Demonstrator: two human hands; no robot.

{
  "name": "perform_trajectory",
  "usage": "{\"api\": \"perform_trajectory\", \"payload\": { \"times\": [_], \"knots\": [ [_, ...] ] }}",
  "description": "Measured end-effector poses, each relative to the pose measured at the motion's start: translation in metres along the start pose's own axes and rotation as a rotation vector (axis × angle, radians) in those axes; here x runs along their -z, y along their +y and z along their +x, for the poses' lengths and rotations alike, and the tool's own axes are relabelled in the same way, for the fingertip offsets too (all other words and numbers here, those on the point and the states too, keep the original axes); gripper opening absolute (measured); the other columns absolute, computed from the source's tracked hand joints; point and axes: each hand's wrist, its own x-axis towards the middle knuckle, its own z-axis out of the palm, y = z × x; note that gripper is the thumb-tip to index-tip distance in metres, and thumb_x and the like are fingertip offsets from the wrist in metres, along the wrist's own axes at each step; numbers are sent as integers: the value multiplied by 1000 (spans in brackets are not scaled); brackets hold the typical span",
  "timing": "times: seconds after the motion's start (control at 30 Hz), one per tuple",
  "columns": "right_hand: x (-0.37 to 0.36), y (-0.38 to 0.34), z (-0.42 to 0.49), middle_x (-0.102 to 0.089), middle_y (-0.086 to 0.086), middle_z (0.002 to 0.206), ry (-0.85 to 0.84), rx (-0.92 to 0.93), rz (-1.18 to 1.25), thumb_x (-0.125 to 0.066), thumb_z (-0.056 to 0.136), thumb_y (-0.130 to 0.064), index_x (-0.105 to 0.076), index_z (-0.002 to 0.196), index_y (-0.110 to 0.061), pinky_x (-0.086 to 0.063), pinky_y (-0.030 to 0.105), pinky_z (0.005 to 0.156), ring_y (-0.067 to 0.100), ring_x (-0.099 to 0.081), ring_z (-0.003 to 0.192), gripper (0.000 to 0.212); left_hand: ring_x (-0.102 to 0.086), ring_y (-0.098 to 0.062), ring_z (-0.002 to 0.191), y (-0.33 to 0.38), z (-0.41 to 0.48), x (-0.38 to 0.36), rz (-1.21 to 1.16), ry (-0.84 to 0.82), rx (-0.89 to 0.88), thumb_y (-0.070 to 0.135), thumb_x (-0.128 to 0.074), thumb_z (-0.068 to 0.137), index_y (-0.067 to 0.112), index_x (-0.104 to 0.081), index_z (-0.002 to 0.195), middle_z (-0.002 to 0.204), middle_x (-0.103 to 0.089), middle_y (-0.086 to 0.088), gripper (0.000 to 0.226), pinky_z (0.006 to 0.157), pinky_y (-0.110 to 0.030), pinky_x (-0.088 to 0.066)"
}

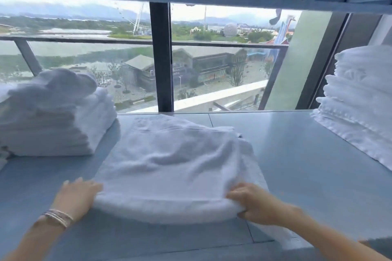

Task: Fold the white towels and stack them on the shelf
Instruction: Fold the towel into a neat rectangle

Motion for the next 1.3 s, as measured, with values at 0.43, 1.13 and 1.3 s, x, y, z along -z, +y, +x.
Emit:
{"api": "perform_trajectory", "payload": {
  "times": [0.43,1.13,1.3],
  "knots": [
    [17,-42,45,-58,-5,125,-197,117,617,-52,92,-38,-60,120,-19,-39,22,99,7,-52,117,34,-39,-15,129,95,-14,-21,-763,48,239,70,-14,81,36,-47,130,139,-46,11,68,105,-38,-30],
    [-53,-13,-52,-49,-15,130,247,-100,497,-40,84,-66,-62,117,-29,-33,12,100,-3,-45,120,55,-37,-15,131,90,118,1,-384,-94,-6,39,-64,84,36,-49,131,141,-45,7,49,110,-39,-22],
    [-49,19,-66,-60,-17,105,688,-152,397,-56,81,-1,-67,91,-30,-43,12,84,0,-58,100,32,-30,-18,135,125,77,10,-239,150,-55,22,-42,94,34,-50,129,142,-42,4,38,113,-46,-13]
  ]
}}
